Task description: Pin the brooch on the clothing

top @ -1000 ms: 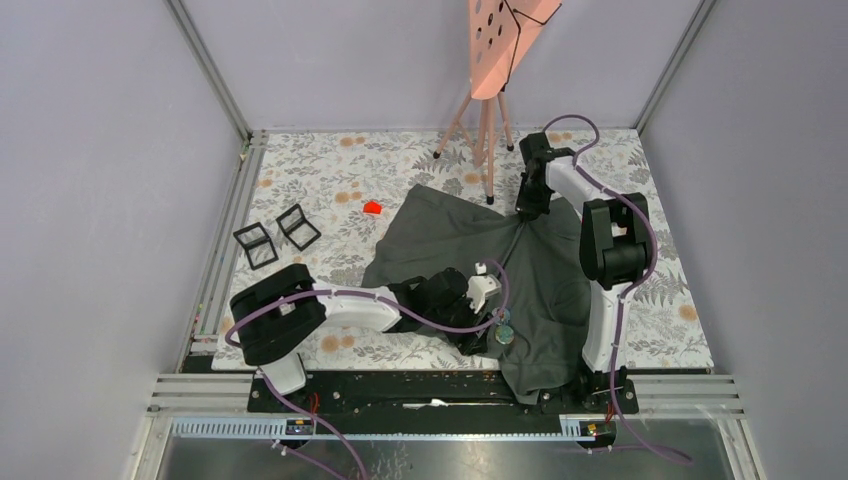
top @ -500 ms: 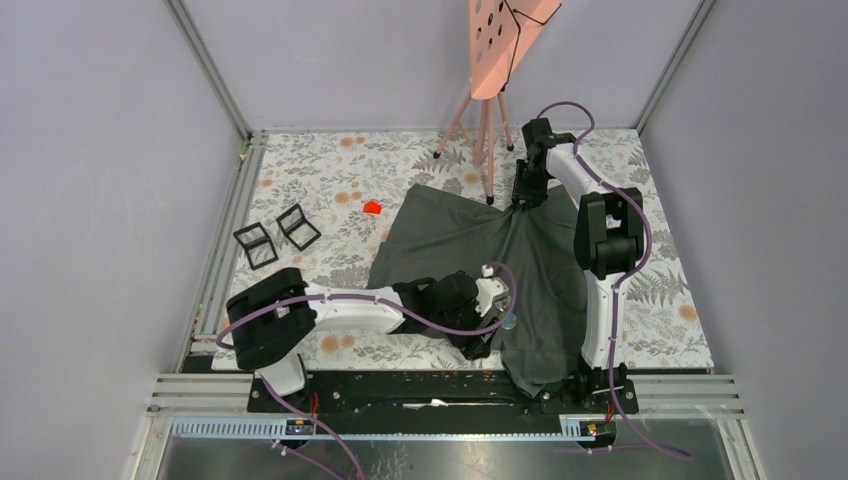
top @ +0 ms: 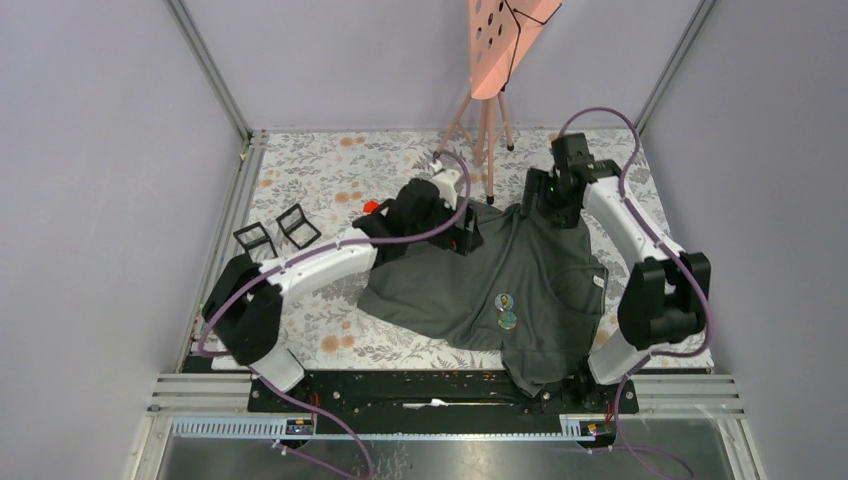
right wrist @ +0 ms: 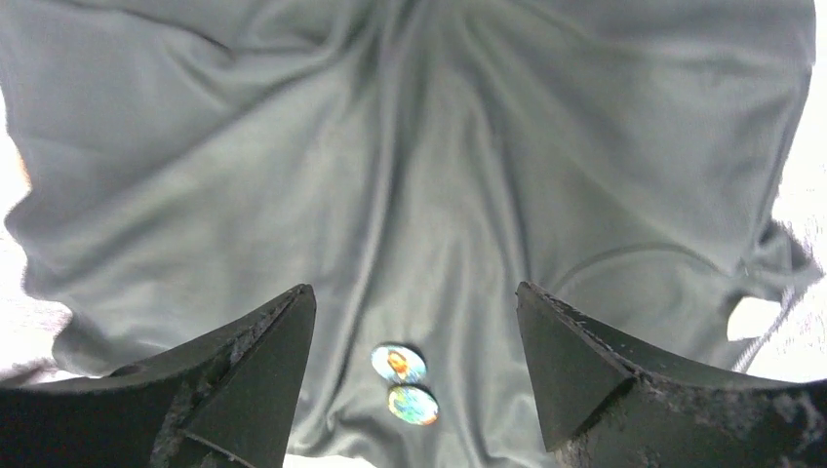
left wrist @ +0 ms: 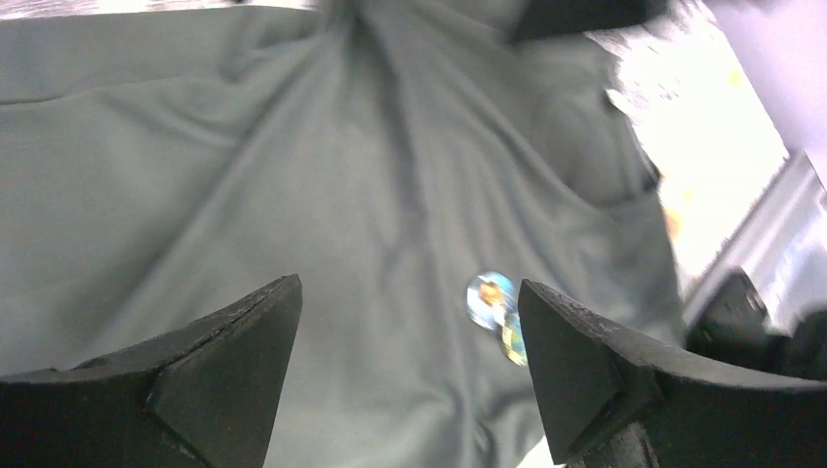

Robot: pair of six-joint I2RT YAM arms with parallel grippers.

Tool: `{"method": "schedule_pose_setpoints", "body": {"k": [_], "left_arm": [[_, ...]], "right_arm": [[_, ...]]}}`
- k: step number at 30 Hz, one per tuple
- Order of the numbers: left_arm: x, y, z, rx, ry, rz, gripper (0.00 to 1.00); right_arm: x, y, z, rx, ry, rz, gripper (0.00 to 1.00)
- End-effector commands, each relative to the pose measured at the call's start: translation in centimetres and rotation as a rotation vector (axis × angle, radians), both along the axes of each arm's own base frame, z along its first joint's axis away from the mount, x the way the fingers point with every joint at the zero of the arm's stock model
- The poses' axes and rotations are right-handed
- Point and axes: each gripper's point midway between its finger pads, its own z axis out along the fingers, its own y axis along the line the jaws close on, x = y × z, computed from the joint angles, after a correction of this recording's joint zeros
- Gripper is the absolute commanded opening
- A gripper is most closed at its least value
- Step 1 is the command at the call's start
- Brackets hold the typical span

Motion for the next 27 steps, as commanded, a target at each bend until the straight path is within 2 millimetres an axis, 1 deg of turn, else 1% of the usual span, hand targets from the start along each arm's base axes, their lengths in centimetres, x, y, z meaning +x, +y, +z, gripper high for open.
{"method": "schedule_pose_setpoints", "body": {"k": [1, 3, 5, 9, 11, 12, 14, 15, 16, 21, 24, 27], "left_arm": [[5.9, 2.4, -2.8, -0.005, 0.091, 0.17, 0.88], [7.8, 3.0, -4.0, -0.015, 0.121, 0.211, 0.88], [9.6, 3.8, -5.6, -0.008, 0.161, 0.253, 0.88], [12.5, 4.9, -8.5, -0.016, 0.248, 0.316, 0.87], [13.4, 5.2, -9.8, -0.026, 0.293, 0.331, 0.87], [13.8, 5.4, -10.3, -0.029, 0.306, 0.34, 0.86], [14.8, 6.0, -11.6, -0.02, 0.328, 0.365, 0.86], [15.1, 6.4, -12.5, -0.008, 0.349, 0.379, 0.86], [15.3, 6.9, -13.0, 0.0, 0.363, 0.392, 0.86], [16.5, 9.9, -14.9, 0.051, 0.387, 0.476, 0.86], [17.0, 11.5, -15.5, 0.071, 0.386, 0.508, 0.86], [17.4, 12.1, -15.3, 0.067, 0.381, 0.514, 0.86]], "right_arm": [[-3.9, -2.6, -2.7, -0.034, 0.066, -0.113, 0.81], [-5.0, -4.3, -4.0, -0.053, 0.076, -0.173, 0.78], [-5.8, -5.5, -5.0, -0.055, 0.094, -0.214, 0.77], [-6.7, -7.0, -6.8, -0.046, 0.147, -0.271, 0.76], [-6.8, -7.1, -7.5, -0.042, 0.17, -0.276, 0.74], [-6.8, -8.0, -7.8, -0.039, 0.181, -0.308, 0.74], [-6.8, -8.9, -8.3, -0.039, 0.195, -0.334, 0.73], [-6.8, -9.3, -8.5, -0.039, 0.202, -0.346, 0.72], [-6.7, -9.2, -8.5, -0.018, 0.205, -0.347, 0.72], [-6.4, -11.0, -8.9, -0.022, 0.225, -0.385, 0.71], [-6.4, -11.8, -9.2, -0.026, 0.237, -0.399, 0.7], [-6.3, -12.1, -9.6, -0.025, 0.249, -0.405, 0.7]]}}
